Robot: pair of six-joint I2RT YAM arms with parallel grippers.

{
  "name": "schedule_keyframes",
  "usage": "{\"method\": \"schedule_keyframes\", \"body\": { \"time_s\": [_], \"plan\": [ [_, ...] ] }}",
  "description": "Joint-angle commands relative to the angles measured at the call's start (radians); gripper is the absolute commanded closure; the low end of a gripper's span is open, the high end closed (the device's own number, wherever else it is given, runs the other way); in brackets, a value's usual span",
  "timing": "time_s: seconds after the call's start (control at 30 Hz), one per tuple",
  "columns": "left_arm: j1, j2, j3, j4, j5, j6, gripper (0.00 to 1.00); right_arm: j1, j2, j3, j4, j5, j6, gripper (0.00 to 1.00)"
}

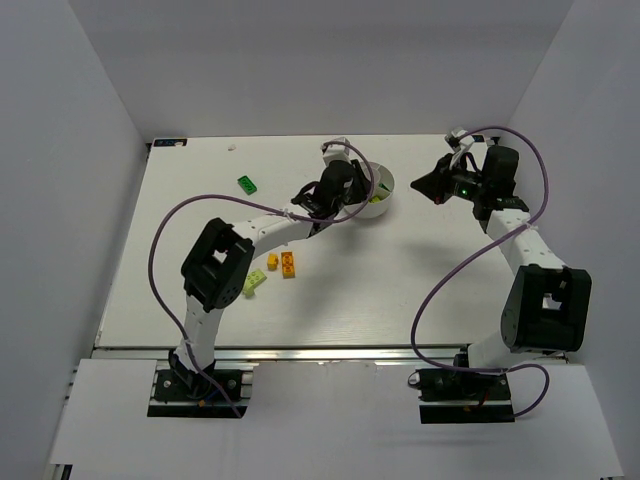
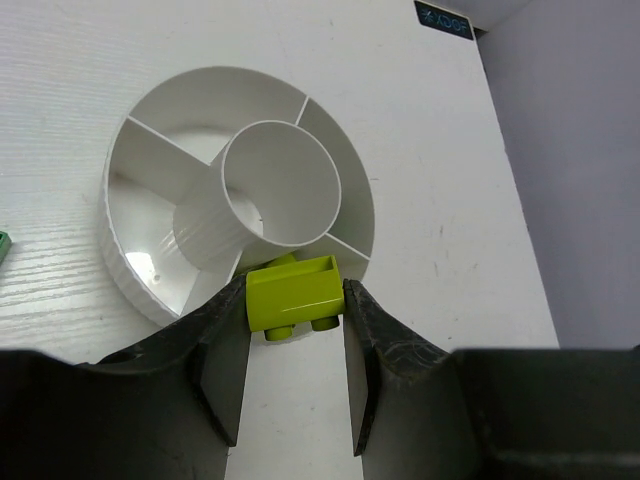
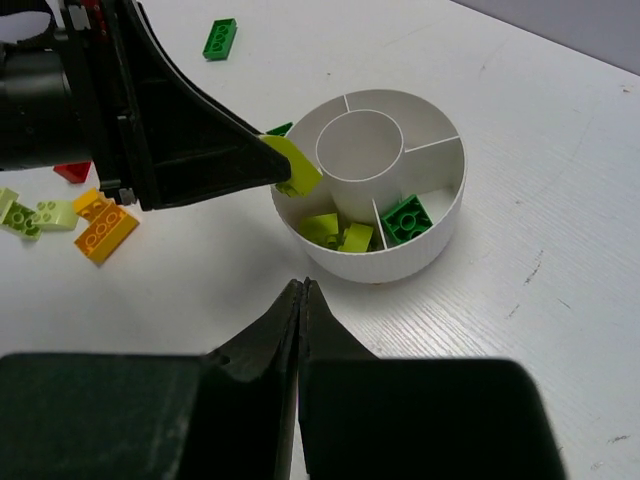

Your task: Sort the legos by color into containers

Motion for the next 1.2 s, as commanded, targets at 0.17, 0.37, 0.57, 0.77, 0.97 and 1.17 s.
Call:
{"method": "schedule_keyframes", "body": {
  "time_s": [0.17,0.37,0.57,0.77,0.97,1.17],
  "plan": [
    [-0.028,0.020,0.005,0.044,-0.059,0.024,1.00,-0.010,0.013,0.004,0.023,-0.025,0.005,1.00],
    [-0.031,0.035,0.019,0.037,-0.067,0.024,0.94,-0.011,0.019,0.007,0.025,-0.028,0.005,1.00],
    [-0.039,0.041,0.033,0.018,-0.103,0.036,0.59,-0.011,0.014,-0.001,0.020,-0.036,0.004,1.00],
    [-0.042,0.051,0.043,0.003,-0.107,0.039,0.49,-0.011,0.013,-0.004,0.015,-0.043,0.004,1.00],
    [-0.048,0.046,0.051,-0.005,-0.117,0.045,0.33,-0.011,0.011,-0.004,0.009,-0.050,-0.001,1.00],
    [-0.051,0.020,0.046,0.005,-0.122,0.047,0.31,-0.011,0.010,-0.002,-0.005,-0.063,-0.013,0.99]
  ]
}}
